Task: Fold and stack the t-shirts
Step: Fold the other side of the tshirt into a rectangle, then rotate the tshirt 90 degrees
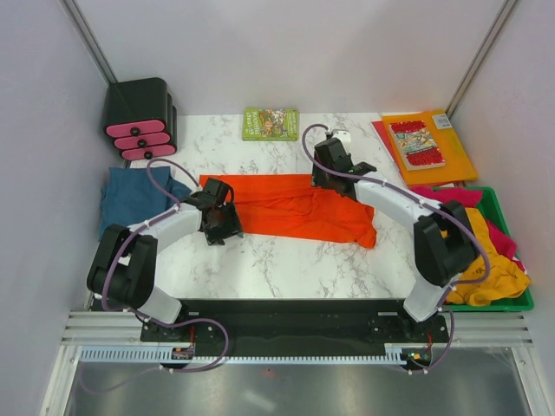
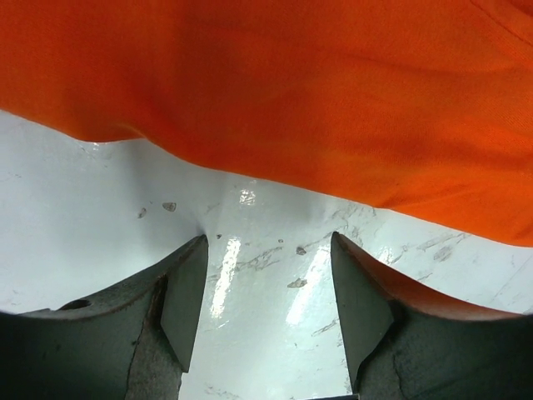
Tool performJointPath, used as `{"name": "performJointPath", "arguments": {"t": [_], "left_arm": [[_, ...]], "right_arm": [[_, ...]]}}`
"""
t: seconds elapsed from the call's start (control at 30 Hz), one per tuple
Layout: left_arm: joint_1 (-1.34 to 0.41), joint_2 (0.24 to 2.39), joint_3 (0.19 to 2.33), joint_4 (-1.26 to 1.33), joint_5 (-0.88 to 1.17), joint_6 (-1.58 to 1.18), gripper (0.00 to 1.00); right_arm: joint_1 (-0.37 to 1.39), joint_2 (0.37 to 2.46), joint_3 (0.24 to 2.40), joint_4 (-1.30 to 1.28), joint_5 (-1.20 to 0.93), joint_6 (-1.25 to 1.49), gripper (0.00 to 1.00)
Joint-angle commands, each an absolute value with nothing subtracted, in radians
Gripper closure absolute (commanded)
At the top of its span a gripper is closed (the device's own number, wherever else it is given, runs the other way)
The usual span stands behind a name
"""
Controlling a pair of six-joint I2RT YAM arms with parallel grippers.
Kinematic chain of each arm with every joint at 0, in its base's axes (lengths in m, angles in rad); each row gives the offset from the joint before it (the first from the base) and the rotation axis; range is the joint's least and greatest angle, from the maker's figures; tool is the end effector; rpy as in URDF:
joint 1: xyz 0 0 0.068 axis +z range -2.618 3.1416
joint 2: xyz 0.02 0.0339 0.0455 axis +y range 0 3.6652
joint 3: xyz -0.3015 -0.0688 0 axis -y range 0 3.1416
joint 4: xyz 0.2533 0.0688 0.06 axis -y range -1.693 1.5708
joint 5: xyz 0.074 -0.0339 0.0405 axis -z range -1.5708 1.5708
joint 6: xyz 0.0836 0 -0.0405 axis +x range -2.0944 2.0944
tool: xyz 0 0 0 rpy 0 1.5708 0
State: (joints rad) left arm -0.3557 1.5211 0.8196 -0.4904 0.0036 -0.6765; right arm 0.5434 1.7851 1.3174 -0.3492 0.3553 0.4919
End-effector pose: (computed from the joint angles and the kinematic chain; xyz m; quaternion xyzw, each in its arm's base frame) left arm 0.2769 -0.1032 0.1506 -0.1565 0.9696 -0.0945 0.1629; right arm 0.3930 0.2034 0.2364 0.0415 0.9165 0.0365 0.3961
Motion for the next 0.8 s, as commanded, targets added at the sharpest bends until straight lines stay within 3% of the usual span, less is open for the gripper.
{"name": "performJointPath", "arguments": {"t": [0.0,0.07,0.17,0.27,0.5,0.77], "left_arm": [[-0.359,1.477,0.867,-0.466,-0.047,-0.680,0.33],[-0.354,1.479,0.906,-0.469,-0.075,-0.672,0.33],[-0.342,1.537,0.991,-0.501,-0.101,-0.649,0.34],[-0.311,1.618,1.078,-0.538,-0.120,-0.646,0.36],[-0.284,1.808,1.221,-0.583,-0.115,-0.641,0.38],[-0.285,1.893,1.169,-0.623,-0.107,-0.650,0.44]], "right_arm": [[0.564,1.625,1.208,-0.350,0.347,0.506,0.51],[0.572,1.600,1.117,-0.341,0.339,0.543,0.79],[0.574,1.594,1.025,-0.328,0.348,0.595,0.95],[0.574,1.604,0.974,-0.315,0.336,0.630,1.00],[0.574,1.643,0.953,-0.327,0.331,0.678,1.00],[0.528,1.719,1.023,-0.437,0.339,0.721,0.98]]}}
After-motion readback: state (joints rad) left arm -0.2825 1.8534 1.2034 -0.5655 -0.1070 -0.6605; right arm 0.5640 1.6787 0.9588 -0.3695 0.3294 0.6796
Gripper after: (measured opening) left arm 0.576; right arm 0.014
